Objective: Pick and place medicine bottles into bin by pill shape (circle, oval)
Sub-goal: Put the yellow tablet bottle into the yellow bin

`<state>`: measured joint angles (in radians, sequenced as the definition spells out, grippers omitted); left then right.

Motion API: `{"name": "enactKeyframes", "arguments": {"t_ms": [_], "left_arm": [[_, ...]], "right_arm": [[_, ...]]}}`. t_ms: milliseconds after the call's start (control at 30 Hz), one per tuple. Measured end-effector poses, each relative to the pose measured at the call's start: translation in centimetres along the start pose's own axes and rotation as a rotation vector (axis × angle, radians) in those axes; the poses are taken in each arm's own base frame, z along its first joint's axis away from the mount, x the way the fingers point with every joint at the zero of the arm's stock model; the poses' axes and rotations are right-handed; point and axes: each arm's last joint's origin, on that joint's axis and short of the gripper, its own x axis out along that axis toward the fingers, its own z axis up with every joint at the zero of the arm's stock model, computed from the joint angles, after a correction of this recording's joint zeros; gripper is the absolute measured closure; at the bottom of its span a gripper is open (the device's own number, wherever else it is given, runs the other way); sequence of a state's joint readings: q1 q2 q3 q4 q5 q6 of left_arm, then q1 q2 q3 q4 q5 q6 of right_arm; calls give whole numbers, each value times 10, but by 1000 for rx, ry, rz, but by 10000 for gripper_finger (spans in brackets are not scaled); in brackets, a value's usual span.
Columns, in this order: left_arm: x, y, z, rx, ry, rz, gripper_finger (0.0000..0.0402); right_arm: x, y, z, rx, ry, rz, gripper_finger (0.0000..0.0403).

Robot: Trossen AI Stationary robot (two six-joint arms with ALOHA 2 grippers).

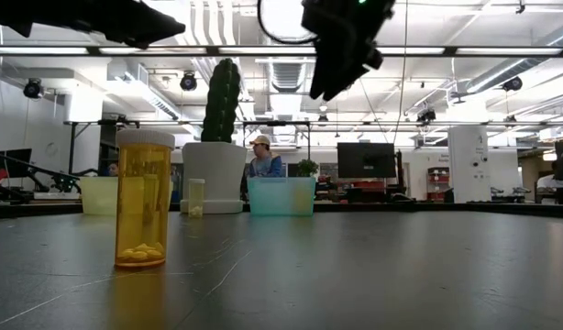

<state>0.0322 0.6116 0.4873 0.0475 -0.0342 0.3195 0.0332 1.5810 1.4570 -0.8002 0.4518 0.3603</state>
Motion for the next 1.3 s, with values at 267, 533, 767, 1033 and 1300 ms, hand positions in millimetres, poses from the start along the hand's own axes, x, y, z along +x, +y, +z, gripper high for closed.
{"name": "enactKeyframes", "arguments": {"t_ms": [267,533,767,1033,1300], "left_arm": [[7,-1,-1,-118,-11,2,248],[21,-4,-10,-316,59,-14,248],[34,-8,-21,-513,141,-13,248],[49,-10,-26,-754,258,11,249],[65,-7,-23,-818,538,107,249]], "right_arm": [[-15,14,-41,-108,-198,99,181],[-21,0,-84,-212,-450,184,184],[-28,-21,-113,-197,-635,220,184],[-43,-42,-134,-200,-794,212,184],[-54,-55,-146,-189,-853,209,184]]}}
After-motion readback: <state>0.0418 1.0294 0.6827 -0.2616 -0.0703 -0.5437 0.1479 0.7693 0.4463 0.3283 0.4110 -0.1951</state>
